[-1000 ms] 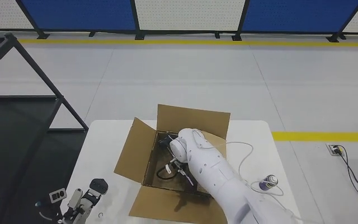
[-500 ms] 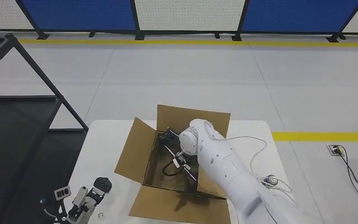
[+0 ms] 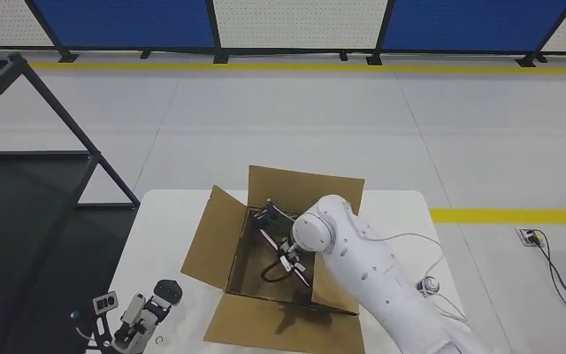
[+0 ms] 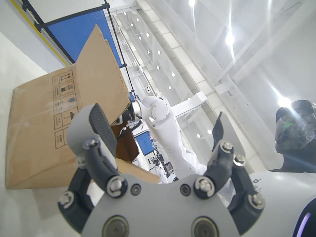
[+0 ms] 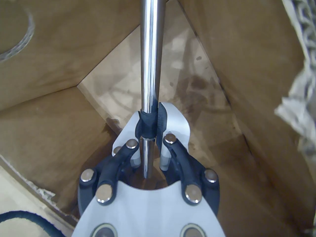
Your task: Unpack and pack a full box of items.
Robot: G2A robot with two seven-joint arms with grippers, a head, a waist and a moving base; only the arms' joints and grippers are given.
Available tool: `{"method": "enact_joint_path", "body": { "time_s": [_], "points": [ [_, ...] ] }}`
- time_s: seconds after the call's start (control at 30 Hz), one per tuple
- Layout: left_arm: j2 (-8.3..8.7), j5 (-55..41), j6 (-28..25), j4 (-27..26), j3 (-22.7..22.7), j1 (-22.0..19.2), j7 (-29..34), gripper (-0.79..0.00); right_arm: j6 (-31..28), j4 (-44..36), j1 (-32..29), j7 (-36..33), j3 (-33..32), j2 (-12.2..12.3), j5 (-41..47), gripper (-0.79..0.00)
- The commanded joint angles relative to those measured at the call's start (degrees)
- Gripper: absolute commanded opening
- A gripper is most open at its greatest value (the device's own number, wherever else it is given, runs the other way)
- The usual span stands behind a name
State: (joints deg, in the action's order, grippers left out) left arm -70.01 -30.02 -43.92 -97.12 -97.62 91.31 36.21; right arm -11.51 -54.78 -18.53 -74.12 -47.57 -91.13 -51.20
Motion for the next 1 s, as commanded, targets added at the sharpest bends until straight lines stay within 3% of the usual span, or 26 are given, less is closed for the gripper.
{"method": "enact_joint_path", "body": {
  "time_s": [0.0, 0.47, 0.97],
  "points": [
    [0.0, 0.11, -0.09, 0.08, 0.2, -0.04, 0.0, 0.0, 0.43, -4.28, -1.57, -1.07, -0.87, 0.6, -0.85, -0.785],
    [0.01, 0.28, 0.15, 0.36, 0.61, -0.09, -0.18, 0.0, 0.44, -4.38, -1.78, -0.66, -0.85, 0.61, -0.92, -0.785],
    [0.01, 0.28, 0.15, 0.36, 0.61, -0.09, -0.18, 0.0, -1.66, -12.59, -6.33, 3.48, -5.99, 2.64, -0.45, -0.785]
  ]
}}
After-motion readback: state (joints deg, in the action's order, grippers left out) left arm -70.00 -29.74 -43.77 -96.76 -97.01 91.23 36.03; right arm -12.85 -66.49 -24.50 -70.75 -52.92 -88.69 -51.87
